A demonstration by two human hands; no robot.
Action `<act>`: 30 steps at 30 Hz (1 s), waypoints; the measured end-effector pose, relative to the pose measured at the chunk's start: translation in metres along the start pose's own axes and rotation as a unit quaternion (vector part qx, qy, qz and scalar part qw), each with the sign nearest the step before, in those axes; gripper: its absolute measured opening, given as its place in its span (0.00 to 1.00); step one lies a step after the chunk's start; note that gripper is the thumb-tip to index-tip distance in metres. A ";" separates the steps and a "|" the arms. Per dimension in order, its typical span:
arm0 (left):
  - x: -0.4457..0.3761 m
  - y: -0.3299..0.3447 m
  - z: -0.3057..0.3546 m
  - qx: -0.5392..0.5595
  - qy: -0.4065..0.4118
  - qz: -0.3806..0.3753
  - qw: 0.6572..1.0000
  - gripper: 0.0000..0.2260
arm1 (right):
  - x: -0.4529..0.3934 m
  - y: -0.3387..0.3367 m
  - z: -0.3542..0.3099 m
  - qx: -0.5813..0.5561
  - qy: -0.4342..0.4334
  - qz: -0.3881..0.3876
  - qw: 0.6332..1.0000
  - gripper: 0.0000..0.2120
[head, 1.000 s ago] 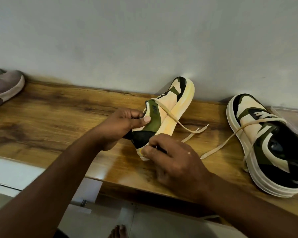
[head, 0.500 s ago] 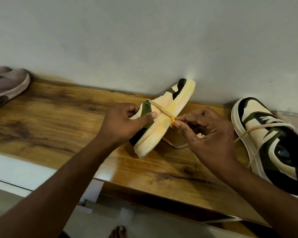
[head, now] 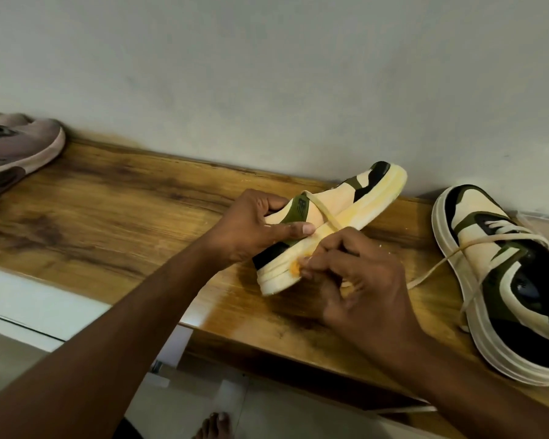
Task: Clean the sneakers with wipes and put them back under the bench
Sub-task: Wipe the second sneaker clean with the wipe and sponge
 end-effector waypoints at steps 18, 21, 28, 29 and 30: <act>-0.003 0.002 0.000 -0.012 0.016 0.001 1.000 0.02 | -0.020 -0.018 0.029 0.079 0.018 0.051 0.995 0.12; -0.002 0.001 -0.001 -0.018 0.021 0.014 1.000 0.03 | -0.023 -0.022 0.031 0.080 0.034 0.078 0.993 0.11; 0.000 -0.005 -0.001 -0.020 0.026 0.015 0.999 0.12 | 0.007 0.033 -0.034 0.031 -0.067 -0.042 0.996 0.12; -0.001 -0.005 -0.001 -0.023 0.026 0.014 0.999 0.11 | 0.006 0.033 -0.033 0.037 -0.074 -0.050 0.995 0.12; -0.001 -0.005 0.000 -0.025 0.024 0.013 0.999 0.11 | 0.004 0.031 -0.029 0.041 -0.071 -0.051 0.995 0.11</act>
Point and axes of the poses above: each hand's wrist, its own x-axis away from the middle knuckle, its own y-axis out of the palm, z = x × y, the point moved 9 cm from there along -x, towards the middle knuckle, and after that the axes turned 5 degrees about z, right-handed, at the moved point
